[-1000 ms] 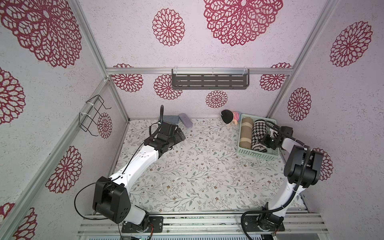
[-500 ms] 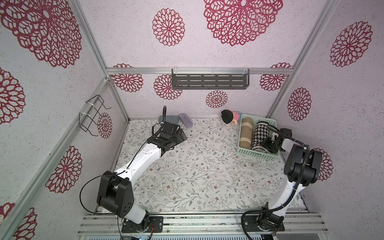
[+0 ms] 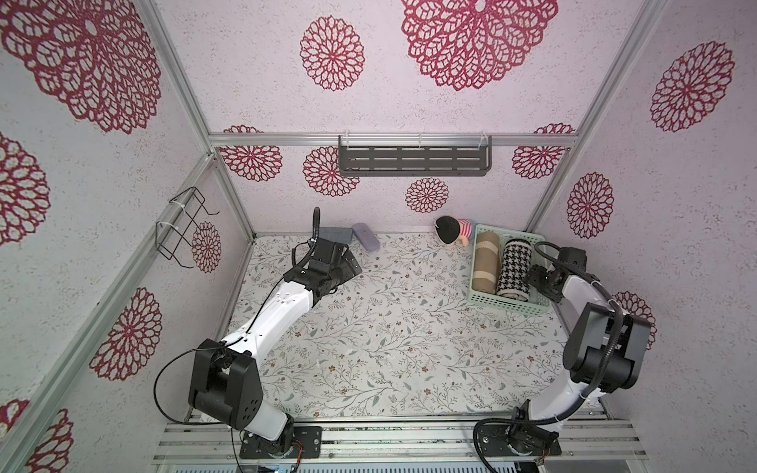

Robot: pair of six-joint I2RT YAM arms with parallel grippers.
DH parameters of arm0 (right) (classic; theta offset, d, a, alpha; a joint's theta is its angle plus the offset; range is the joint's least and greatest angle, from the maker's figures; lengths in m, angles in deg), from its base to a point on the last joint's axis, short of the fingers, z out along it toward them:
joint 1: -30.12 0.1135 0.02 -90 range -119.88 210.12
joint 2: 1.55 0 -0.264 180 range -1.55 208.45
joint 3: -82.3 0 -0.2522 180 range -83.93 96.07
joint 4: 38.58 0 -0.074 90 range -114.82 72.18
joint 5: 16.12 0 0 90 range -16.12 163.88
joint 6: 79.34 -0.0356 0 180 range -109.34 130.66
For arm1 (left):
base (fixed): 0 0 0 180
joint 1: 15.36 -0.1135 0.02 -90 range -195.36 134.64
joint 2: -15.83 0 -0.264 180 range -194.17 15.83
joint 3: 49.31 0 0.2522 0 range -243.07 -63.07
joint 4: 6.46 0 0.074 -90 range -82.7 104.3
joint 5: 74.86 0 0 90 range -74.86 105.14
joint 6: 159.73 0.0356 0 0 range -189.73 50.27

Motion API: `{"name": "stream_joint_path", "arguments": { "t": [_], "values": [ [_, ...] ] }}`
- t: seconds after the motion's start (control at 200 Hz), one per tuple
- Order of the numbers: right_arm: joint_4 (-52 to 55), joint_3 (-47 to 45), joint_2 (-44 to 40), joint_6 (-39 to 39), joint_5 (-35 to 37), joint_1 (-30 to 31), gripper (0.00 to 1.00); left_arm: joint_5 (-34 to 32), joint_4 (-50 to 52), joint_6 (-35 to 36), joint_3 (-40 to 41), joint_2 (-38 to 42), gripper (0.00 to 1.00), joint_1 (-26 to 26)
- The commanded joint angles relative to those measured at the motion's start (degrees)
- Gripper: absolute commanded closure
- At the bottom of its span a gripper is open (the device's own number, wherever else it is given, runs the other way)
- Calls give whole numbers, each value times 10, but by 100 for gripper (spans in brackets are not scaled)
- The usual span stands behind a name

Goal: Roll up the scarf and place it into the basket
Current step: Place the scarf in the basket, then reset both arms

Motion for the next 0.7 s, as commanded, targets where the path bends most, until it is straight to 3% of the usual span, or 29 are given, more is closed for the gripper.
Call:
{"name": "stream_joint_path", "arguments": {
  "t": [0.0,0.365,0.54,0.565,0.585,0.696],
  "values": [
    [7,-3,-54,7,30,4,21,-16,2,6,-2,31,3,-8],
    [40,-48,-148,14,43,57,31,-37,6,4,40,82,3,-14],
    [13,-158,-279,-5,125,135,15,-109,4,57,110,167,3,-13],
    [8,-174,-298,-9,131,144,11,-131,-3,70,128,185,3,-12],
    [2,-188,-313,-13,136,150,2,-151,-12,82,144,200,3,-12],
    [-48,-274,-385,-27,165,181,1,-291,-71,124,245,284,3,-12]
  ]
}}
